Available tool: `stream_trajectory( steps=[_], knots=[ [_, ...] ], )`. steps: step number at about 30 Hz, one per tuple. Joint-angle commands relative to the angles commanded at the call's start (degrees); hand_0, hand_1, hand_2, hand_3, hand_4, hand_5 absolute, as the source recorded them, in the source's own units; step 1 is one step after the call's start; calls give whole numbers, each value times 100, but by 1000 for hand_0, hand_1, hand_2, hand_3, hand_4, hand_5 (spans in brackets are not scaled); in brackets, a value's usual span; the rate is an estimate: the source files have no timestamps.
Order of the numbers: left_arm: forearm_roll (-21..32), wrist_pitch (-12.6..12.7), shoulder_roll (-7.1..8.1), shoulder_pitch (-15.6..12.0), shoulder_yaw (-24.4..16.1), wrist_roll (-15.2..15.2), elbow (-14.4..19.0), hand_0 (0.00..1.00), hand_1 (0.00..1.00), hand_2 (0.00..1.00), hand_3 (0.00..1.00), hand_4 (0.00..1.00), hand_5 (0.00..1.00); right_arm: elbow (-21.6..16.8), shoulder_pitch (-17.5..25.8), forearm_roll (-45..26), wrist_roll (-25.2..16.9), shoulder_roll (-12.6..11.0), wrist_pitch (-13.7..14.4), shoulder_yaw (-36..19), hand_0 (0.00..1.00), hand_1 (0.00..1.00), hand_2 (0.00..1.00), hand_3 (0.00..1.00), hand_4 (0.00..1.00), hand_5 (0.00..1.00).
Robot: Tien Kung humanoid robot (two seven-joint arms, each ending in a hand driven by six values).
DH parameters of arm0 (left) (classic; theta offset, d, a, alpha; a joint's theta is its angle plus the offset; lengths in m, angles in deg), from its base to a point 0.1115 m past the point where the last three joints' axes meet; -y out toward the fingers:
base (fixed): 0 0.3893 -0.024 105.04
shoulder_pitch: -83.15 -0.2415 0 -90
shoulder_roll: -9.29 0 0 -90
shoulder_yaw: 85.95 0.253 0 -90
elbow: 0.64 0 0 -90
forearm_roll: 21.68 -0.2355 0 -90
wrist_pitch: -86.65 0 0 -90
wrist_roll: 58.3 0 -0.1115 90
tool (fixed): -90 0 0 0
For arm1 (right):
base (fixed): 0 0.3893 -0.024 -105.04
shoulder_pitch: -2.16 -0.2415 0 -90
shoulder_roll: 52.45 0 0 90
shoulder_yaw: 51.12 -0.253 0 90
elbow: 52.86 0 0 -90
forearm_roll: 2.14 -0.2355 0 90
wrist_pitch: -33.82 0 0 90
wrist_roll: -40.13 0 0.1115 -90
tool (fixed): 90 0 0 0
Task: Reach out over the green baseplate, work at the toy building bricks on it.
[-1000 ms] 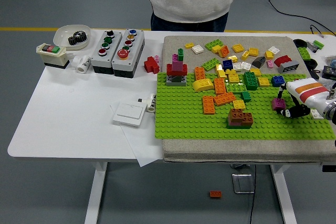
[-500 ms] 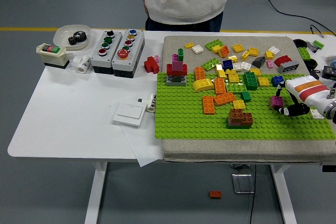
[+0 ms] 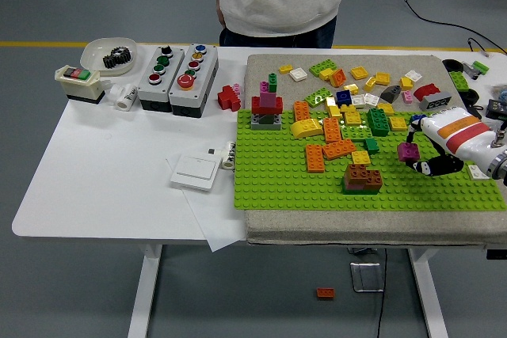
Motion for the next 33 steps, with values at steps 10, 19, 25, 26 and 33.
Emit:
stream_trajectory(
  steps=[10, 19, 25, 26, 33],
  knots=[
    [39, 3, 2, 4, 19, 7, 2, 796, 772, 771, 597, 667, 673, -1005, 153, 140, 547, -183, -578, 91, 144, 45, 128, 491, 787, 326],
    [42, -11, 8, 1, 18, 4, -2, 796, 773, 771, 596, 666, 672, -1392, 233, 58, 971, -124, -661, 152, 144, 51, 129, 494, 790, 335],
    [48, -10, 11, -2, 24, 0, -3, 795, 773, 771, 597, 665, 670, -1523, 220, -30, 1210, -109, -804, 198, 144, 51, 128, 494, 802, 348],
    [47, -10, 12, -2, 25, -1, -3, 795, 773, 771, 597, 665, 670, -1529, 215, -28, 1230, -108, -823, 207, 144, 51, 128, 494, 802, 348],
    [64, -1, 22, 6, 41, -1, -1, 796, 775, 771, 596, 665, 670, -1613, 213, -13, 1329, -119, -925, 267, 145, 51, 130, 493, 815, 373]
  ],
)
